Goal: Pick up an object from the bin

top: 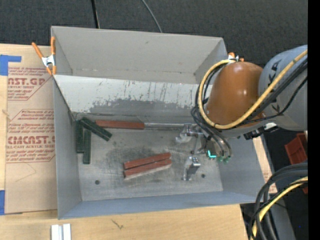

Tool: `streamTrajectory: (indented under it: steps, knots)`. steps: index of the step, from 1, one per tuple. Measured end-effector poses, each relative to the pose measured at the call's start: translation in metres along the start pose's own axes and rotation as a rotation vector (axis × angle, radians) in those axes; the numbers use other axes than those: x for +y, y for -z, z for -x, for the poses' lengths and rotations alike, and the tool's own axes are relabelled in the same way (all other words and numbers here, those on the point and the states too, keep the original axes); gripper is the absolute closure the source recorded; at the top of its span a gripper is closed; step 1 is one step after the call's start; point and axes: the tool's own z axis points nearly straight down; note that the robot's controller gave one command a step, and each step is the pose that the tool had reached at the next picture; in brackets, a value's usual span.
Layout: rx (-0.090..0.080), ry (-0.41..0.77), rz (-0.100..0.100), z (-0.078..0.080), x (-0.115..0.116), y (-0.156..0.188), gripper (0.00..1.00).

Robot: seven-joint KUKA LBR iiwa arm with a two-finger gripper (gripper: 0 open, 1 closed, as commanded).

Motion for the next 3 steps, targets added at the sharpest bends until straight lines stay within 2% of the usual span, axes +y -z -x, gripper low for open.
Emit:
streamTrajectory:
  steps: [1, 2, 3]
  knots:
    - [-0.007, 0.000, 0.000, 0.002, 0.000, 0.003, 0.00]
    - [-0.011, 0.104, -0.001, 0.024, 0.029, -0.046, 0.00]
    - [-0.005, 0.166, -0.001, 0.046, 0.077, -0.058, 0.00]
